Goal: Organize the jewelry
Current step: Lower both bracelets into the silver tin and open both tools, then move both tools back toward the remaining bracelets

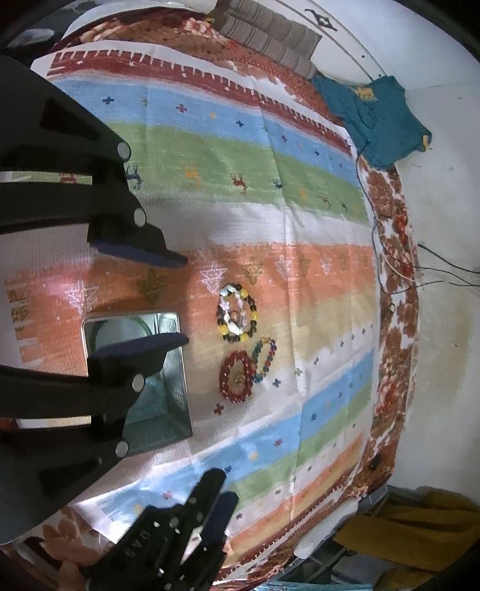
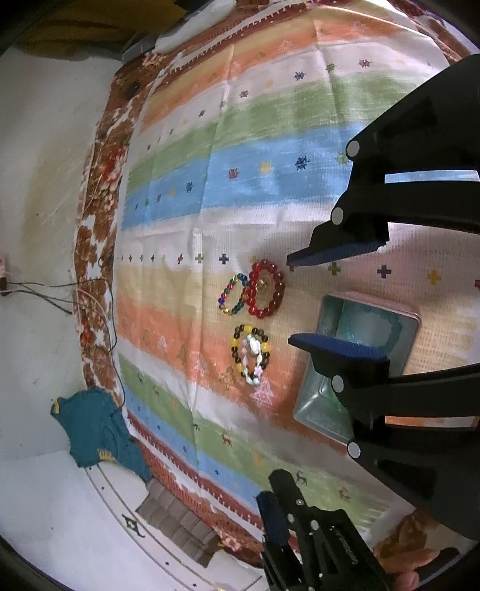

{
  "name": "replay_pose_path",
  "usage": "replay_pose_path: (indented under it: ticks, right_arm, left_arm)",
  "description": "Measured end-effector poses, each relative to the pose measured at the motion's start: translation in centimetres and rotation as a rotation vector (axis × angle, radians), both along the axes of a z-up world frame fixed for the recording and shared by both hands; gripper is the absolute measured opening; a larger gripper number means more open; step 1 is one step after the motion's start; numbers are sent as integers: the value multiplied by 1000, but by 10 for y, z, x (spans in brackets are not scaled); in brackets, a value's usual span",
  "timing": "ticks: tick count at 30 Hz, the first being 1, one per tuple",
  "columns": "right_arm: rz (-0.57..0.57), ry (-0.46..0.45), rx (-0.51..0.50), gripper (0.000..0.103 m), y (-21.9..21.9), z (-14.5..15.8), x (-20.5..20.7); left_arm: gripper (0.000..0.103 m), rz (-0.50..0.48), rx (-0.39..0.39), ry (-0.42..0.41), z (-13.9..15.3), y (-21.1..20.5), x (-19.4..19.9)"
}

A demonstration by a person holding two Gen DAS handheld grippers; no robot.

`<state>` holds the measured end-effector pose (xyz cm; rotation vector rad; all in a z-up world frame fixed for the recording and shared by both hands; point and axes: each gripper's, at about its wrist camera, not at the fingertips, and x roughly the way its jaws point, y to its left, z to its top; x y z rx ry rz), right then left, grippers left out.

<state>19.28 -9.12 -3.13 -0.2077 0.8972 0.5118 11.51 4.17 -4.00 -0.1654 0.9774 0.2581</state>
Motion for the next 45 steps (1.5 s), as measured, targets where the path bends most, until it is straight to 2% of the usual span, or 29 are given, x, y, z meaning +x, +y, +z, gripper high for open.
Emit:
replay_pose_path:
  ticks: [5, 10, 18, 24, 27, 34, 41, 43, 45]
  right_arm:
    - [-14, 7, -17, 47, 5, -4, 15]
    - [-22, 26, -26, 55, 10, -10, 25]
    - [-41, 32, -34, 66, 16, -13, 46]
    - [-23, 71, -30, 70, 26, -18, 63]
    - [-19, 47, -63, 72, 32, -20, 67]
    - [-18, 78, -87, 74, 39, -33, 86]
    - [-27, 99, -102, 75, 42, -42, 101]
    - [-31, 100, -102, 75, 43, -44, 105]
    - [-32, 104, -108, 75, 46, -47, 109]
  left_arm:
    - [41, 31, -17, 40, -12, 13, 9]
    - [43, 43, -17, 44, -16, 18, 20]
    - [49, 48, 25, 70, -23, 22, 38]
    - [55, 37, 29, 95, -29, 26, 51]
    - [55, 48, 27, 106, -34, 31, 58]
    - [56, 67, -12, 127, -44, 42, 73]
    - [56, 52, -5, 161, -57, 43, 89]
    - [56, 55, -21, 172, -61, 45, 93]
    - [56, 64, -76, 173, -63, 49, 96]
